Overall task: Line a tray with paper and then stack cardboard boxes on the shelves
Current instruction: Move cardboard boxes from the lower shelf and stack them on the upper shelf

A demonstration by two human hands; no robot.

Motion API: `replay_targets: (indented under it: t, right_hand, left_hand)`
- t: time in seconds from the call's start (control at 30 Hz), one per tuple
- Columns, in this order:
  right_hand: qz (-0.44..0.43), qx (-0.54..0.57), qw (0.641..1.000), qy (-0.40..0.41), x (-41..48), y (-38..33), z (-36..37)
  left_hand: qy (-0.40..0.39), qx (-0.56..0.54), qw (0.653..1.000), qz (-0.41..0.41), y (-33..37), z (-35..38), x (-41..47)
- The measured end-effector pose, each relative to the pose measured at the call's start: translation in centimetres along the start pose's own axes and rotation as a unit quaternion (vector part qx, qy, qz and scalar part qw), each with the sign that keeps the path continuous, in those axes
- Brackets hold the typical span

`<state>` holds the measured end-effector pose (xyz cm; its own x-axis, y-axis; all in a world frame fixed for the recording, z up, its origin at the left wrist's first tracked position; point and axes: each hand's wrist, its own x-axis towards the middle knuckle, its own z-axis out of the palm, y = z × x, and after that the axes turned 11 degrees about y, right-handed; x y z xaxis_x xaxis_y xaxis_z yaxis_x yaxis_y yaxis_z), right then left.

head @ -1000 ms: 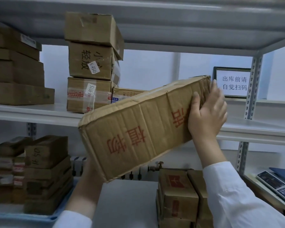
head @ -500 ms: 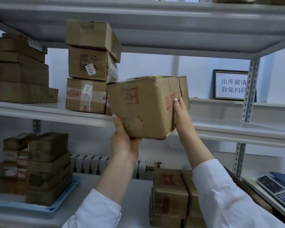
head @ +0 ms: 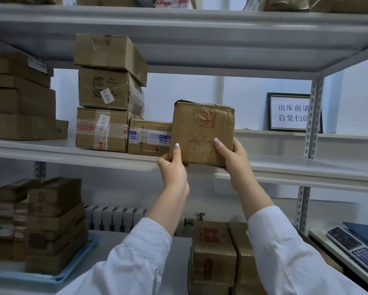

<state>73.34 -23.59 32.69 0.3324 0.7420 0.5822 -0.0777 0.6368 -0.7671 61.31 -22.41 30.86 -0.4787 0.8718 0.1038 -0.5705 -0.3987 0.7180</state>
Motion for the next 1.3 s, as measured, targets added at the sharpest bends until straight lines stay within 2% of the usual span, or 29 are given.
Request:
replay_targets:
  t: [0.3, 0.47, 0.67, 0.87, 0.97, 1.07, 1.17, 1.3]
  right_hand:
    - [-0.022, -0.105, 0.993, 0.049, 1.8, 3.4, 0.5]
    - [-0.059, -0.202, 0.969, 0.131, 2.8, 4.4, 0.7]
    - [-0.064, -0.292, 0.943, 0.147, 3.8, 5.5, 1.1]
    - [-0.061, -0.283, 0.951, 0.113, 4.2, 6.2, 1.0]
    - [-0.064, -0.233, 0.965, 0.104, 4.0, 6.6, 0.7]
    - [-0.056, -0.176, 0.971, 0.149, 3.1, 7.2, 0.1]
    - [-0.066, -0.180, 0.961, 0.199, 1.8, 8.5, -1.1]
    - [0.021, -0.200, 0.964, 0.171, 0.8, 10.8, -2.3]
  left_hand:
    - [-0.023, 0.142, 0.985, 0.093, -0.6, -1.8, 4.0]
    - [-0.005, 0.265, 0.950, 0.167, -0.1, -1.9, 5.2]
    - [-0.013, 0.331, 0.920, 0.210, -0.2, -1.4, 6.2]
    - [-0.024, 0.333, 0.920, 0.205, -0.7, -1.2, 7.3]
    - [-0.028, 0.306, 0.931, 0.199, -1.3, -1.5, 7.4]
    - [-0.003, 0.273, 0.942, 0.198, -2.6, -2.1, 7.1]
    - [0.034, 0.220, 0.964, 0.147, -4.5, -2.7, 6.8]
    - [0.061, 0.183, 0.978, 0.081, -6.9, -3.0, 6.7]
